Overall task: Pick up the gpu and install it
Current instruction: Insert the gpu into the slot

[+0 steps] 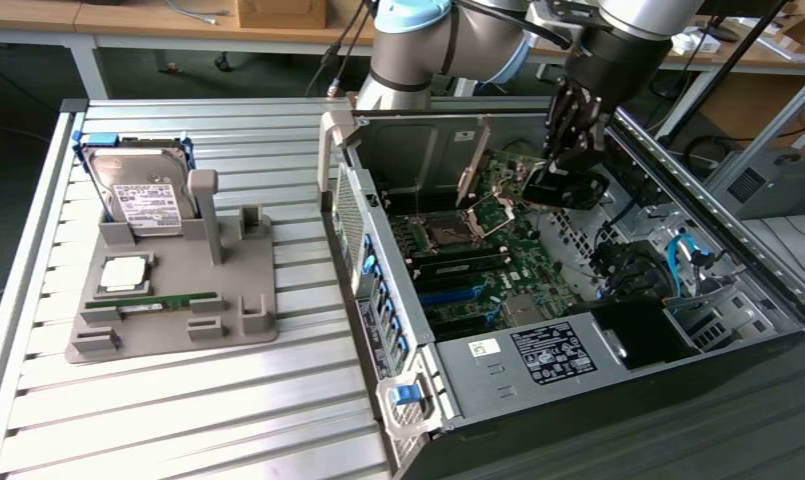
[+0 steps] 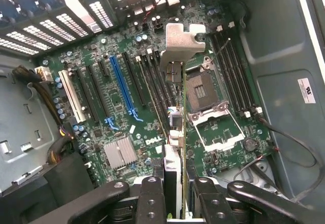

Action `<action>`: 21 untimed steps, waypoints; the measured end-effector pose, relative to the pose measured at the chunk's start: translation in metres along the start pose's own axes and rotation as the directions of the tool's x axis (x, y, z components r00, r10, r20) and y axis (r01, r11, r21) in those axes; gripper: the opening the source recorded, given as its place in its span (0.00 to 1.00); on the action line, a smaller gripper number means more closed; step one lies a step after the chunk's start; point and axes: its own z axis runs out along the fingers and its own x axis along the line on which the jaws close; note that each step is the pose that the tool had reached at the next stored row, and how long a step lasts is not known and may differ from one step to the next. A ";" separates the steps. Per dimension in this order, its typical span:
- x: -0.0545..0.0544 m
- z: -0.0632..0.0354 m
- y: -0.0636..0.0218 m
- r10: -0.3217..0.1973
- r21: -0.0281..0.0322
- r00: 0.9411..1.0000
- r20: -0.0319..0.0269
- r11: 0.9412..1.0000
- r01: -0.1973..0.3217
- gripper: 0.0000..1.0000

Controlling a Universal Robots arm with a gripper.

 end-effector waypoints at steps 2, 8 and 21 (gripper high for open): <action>0.000 0.0000 0.0000 -0.010 0.000 1.000 0.000 1.000 0.010 0.27; 0.000 0.0000 0.0000 -0.037 -0.001 0.999 -0.001 0.999 0.037 0.27; 0.000 0.0000 0.0000 -0.102 -0.003 0.995 -0.001 0.995 0.102 0.27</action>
